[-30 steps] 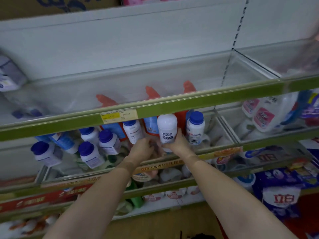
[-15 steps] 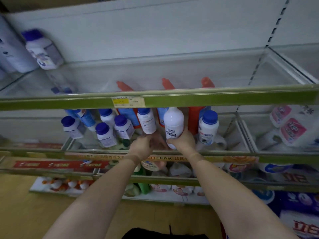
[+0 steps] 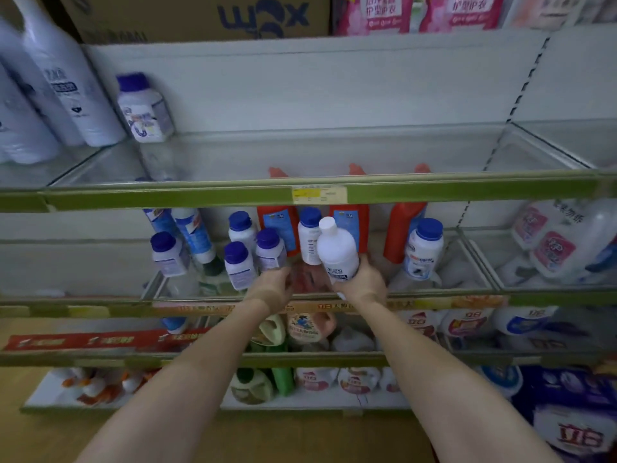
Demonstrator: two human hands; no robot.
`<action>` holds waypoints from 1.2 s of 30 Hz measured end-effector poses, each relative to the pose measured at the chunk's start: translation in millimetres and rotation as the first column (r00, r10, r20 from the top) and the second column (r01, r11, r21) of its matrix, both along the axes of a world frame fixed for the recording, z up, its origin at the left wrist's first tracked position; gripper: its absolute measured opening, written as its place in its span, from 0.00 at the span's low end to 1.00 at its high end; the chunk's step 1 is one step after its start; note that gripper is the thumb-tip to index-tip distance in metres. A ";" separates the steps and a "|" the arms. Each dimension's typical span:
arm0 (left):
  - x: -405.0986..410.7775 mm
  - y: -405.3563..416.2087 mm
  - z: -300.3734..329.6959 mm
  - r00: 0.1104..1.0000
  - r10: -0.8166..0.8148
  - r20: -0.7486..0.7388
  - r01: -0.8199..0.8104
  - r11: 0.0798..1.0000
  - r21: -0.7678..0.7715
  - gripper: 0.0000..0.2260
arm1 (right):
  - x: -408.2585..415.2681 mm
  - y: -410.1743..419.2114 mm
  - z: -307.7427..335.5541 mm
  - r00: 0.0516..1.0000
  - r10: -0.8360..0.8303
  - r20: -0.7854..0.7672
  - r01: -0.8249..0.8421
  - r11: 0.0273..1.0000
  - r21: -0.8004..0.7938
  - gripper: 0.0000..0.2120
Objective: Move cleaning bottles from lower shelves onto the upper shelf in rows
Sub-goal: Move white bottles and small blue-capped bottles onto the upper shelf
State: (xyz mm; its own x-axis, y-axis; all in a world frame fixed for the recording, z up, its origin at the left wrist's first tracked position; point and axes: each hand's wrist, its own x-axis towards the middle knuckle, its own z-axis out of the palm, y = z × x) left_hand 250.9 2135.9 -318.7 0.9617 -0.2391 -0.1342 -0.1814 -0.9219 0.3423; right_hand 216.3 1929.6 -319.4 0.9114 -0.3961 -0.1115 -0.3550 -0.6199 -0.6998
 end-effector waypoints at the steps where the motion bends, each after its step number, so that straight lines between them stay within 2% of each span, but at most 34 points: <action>1: -2.2 10.8 2.0 1.000 -0.006 -0.003 0.006 1.000 -0.003 0.08 | -6.2 11.1 2.2 1.000 -0.010 -0.019 0.010 1.000 -0.007 0.33; 4: -9.2 40.2 3.7 1.000 -0.013 0.009 0.013 1.000 -0.002 0.02 | -23.7 44.3 0.9 0.995 -0.027 -0.100 0.032 0.998 0.046 0.37; 6: -14.6 56.0 5.0 1.000 -0.023 0.008 0.023 1.000 -0.009 0.03 | -36.4 66.6 -0.8 0.988 -0.028 -0.153 0.038 0.997 0.068 0.37; 9: -23.4 78.2 6.4 0.998 -0.028 -0.047 0.027 0.999 -0.026 0.10 | -54.0 97.0 -9.4 0.983 -0.005 -0.182 0.031 0.990 0.140 0.39; 16: -48.6 129.0 -3.9 0.994 -0.093 -0.056 0.086 0.989 -0.120 0.09 | -89.0 149.6 -40.1 0.947 0.088 -0.308 -0.019 0.975 0.220 0.46; 17: -52.0 134.0 -4.5 0.993 -0.106 -0.050 0.099 0.988 -0.121 0.09 | -95.2 155.0 -42.0 0.940 0.116 -0.320 -0.040 0.972 0.233 0.44; 20: -61.1 150.7 -10.1 0.992 -0.098 -0.081 0.087 0.987 -0.132 0.21 | -111.8 168.3 -42.6 0.891 0.223 -0.396 -0.096 0.944 0.316 0.33; 22: -65.4 160.8 -13.9 0.991 -0.090 -0.099 0.076 0.988 -0.138 0.22 | -120.8 177.0 -41.1 0.851 0.282 -0.443 -0.101 0.916 0.389 0.28; 28: -76.9 174.3 -22.8 0.990 -0.079 -0.115 0.056 0.981 -0.185 0.23 | -130.9 192.6 -52.5 0.793 0.360 -0.491 -0.077 0.859 0.506 0.34; 36: -81.3 169.5 -30.8 0.988 -0.046 -0.150 0.012 0.975 -0.222 0.27 | -128.7 194.9 -48.9 0.737 0.418 -0.531 -0.153 0.869 0.471 0.36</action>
